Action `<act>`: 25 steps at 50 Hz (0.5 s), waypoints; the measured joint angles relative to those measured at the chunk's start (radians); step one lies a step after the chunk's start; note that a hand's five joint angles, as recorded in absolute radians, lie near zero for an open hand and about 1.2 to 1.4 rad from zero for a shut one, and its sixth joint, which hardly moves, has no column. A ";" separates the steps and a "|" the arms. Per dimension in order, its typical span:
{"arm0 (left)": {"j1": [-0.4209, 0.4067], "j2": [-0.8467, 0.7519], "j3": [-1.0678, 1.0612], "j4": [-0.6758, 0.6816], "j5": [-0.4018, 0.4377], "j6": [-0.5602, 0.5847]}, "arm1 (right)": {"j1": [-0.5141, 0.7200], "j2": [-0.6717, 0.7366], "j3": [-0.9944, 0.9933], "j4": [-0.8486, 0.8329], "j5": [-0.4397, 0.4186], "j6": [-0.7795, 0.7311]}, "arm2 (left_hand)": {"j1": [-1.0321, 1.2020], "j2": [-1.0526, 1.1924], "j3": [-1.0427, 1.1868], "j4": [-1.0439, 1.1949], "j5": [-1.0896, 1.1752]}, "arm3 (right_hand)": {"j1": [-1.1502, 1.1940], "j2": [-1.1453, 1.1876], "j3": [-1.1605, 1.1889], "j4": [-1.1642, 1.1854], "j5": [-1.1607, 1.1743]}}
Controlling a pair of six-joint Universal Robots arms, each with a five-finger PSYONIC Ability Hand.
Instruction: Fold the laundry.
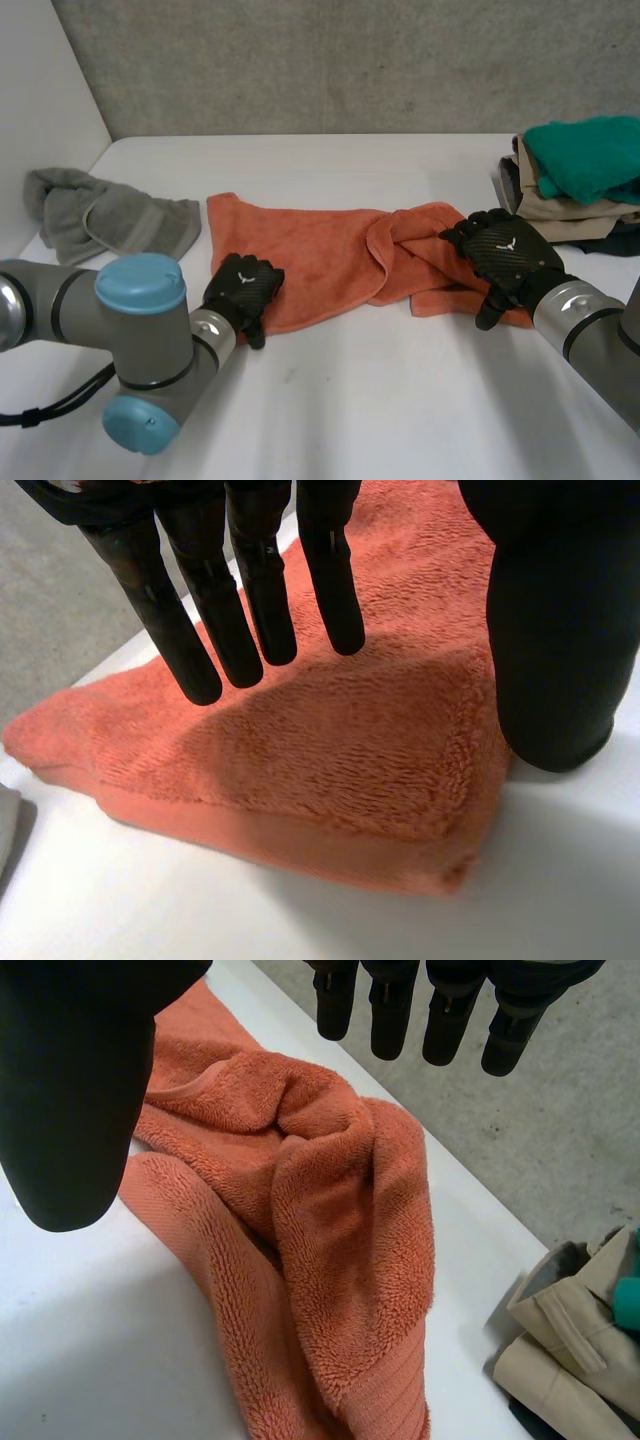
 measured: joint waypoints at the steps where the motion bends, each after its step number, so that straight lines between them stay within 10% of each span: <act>1: 0.001 -0.002 0.010 0.001 0.000 0.001 | -0.001 0.000 0.001 -0.001 -0.001 0.000 | 0.033 0.029 0.029 0.031 0.019 | 0.000 0.000 0.000 0.000 0.000; 25: 0.012 -0.070 0.202 -0.076 -0.037 0.083 | -0.066 0.002 -0.042 0.000 0.007 0.003 | 0.499 0.551 0.547 0.557 0.577 | 0.000 0.000 0.000 0.000 0.000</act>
